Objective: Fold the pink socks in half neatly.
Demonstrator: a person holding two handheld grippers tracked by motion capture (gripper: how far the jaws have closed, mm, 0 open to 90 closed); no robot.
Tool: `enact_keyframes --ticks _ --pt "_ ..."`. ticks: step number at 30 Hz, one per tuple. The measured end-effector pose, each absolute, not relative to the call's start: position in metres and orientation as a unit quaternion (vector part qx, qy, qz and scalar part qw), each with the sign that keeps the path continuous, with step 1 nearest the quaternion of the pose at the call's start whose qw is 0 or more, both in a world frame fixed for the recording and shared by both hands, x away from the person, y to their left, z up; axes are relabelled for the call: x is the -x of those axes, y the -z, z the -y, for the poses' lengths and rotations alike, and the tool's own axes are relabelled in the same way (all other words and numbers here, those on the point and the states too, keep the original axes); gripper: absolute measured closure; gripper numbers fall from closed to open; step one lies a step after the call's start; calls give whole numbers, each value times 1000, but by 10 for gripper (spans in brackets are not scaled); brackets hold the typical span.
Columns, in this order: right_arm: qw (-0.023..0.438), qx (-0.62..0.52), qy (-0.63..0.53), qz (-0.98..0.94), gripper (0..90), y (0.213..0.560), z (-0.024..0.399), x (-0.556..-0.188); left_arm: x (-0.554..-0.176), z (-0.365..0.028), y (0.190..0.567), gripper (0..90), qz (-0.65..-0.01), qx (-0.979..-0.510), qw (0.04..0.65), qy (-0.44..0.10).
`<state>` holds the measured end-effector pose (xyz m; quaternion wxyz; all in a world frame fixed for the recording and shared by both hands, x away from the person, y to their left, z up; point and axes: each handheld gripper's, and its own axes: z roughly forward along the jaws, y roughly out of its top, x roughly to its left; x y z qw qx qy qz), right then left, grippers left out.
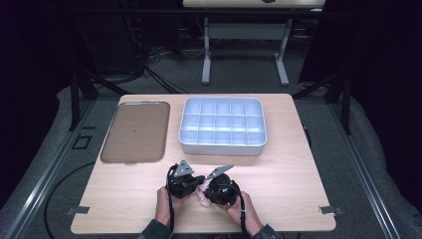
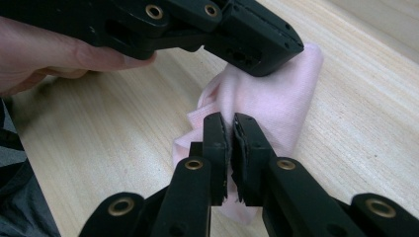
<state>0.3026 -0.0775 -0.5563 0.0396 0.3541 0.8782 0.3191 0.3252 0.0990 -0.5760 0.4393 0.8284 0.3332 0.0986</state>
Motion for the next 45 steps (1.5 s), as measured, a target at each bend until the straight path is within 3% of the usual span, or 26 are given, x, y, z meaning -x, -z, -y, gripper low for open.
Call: enact_keyframes --ticks 4,10,15,23,30,37,45 --pt "26 -353 -333 -874 795 557 81 -304 -325 -99 577 900 -334 -827 441 -99" --pt "-30 -349 -366 -862 766 546 99 -305 -325 -101 579 900 -336 -825 443 -99" --pt "-10 -371 -405 -836 845 535 116 -309 -325 -101 579 900 -337 -825 443 -100" --pt "-11 -341 -359 -869 881 557 84 -308 -323 -100 579 900 -340 -823 444 -102" --pt "24 -332 -342 -879 900 561 75 -301 -324 -101 580 900 -340 -822 446 -101" --pt "17 -336 -347 -875 900 562 77 -302 -324 -101 580 900 -339 -822 446 -99" --pt "-14 -350 -393 -850 738 550 106 -301 -324 -101 580 900 -342 -821 446 -100"
